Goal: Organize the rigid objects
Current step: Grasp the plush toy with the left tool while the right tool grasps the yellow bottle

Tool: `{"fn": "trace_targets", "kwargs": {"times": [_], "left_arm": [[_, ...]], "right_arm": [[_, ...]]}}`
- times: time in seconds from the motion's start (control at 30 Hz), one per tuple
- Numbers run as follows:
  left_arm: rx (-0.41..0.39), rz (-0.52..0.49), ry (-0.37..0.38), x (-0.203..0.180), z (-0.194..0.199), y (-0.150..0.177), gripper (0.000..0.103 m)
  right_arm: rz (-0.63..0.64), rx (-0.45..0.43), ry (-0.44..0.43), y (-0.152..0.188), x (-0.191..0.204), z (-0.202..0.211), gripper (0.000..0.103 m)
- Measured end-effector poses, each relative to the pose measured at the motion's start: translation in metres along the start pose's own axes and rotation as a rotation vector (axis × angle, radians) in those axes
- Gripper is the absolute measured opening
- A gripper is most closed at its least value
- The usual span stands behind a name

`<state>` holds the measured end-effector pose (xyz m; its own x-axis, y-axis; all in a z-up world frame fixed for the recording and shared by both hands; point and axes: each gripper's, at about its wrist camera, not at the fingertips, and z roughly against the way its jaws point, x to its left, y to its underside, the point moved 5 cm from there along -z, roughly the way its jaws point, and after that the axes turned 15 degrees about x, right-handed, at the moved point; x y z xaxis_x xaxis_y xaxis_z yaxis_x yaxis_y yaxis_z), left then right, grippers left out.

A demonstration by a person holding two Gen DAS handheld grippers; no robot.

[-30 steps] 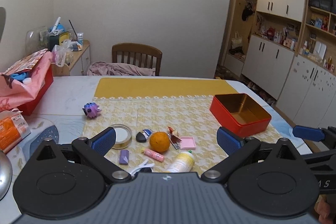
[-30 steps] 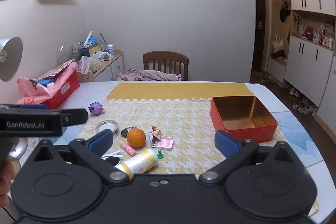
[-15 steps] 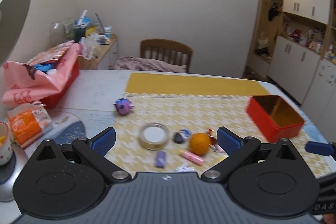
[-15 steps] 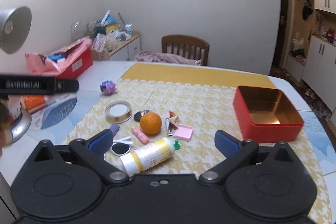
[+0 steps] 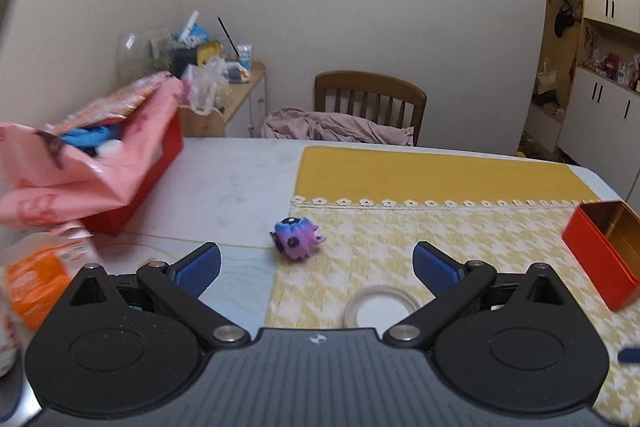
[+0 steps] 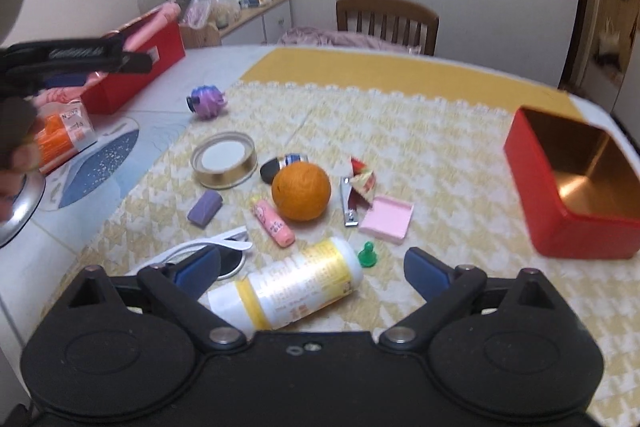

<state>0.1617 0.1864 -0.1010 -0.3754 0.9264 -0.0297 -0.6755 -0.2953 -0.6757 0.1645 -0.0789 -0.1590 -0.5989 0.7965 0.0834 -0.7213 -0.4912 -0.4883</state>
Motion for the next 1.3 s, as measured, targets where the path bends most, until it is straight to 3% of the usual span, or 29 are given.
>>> {"fn": "trace_targets", "kwargs": {"times": [0.27, 0.5, 0.73, 0.8, 0.83, 1.1, 1.27, 1.3], "left_arm": [[0.102, 0.044, -0.055, 0.013, -0.094, -0.03, 0.103], [0.184, 0.094, -0.098, 0.024, -0.15, -0.036, 0.102], [0.226, 0.146, -0.09, 0.034, -0.174, -0.038, 0.092], [0.237, 0.151, -0.072, 0.034, -0.179, -0.039, 0.09], [0.24, 0.15, -0.068, 0.034, -0.182, -0.04, 0.085], [0.252, 0.118, -0.021, 0.022, -0.185, -0.041, 0.054], [0.254, 0.131, -0.031, 0.021, -0.18, -0.041, 0.053], [0.253, 0.136, -0.031, 0.021, -0.177, -0.04, 0.053]], "right_arm": [[-0.036, 0.085, -0.037, -0.004, -0.008, -0.025, 0.099], [-0.043, 0.153, -0.062, -0.005, -0.01, -0.047, 0.094], [-0.04, 0.21, -0.108, -0.008, -0.005, -0.058, 0.093], [-0.041, 0.234, -0.11, -0.007, -0.004, -0.063, 0.089], [-0.036, 0.242, -0.115, -0.007, -0.003, -0.065, 0.085], [-0.032, 0.256, -0.146, -0.004, -0.004, -0.066, 0.083], [-0.041, 0.248, -0.15, 0.002, -0.007, -0.057, 0.082], [-0.043, 0.239, -0.153, 0.003, -0.008, -0.055, 0.075]]}}
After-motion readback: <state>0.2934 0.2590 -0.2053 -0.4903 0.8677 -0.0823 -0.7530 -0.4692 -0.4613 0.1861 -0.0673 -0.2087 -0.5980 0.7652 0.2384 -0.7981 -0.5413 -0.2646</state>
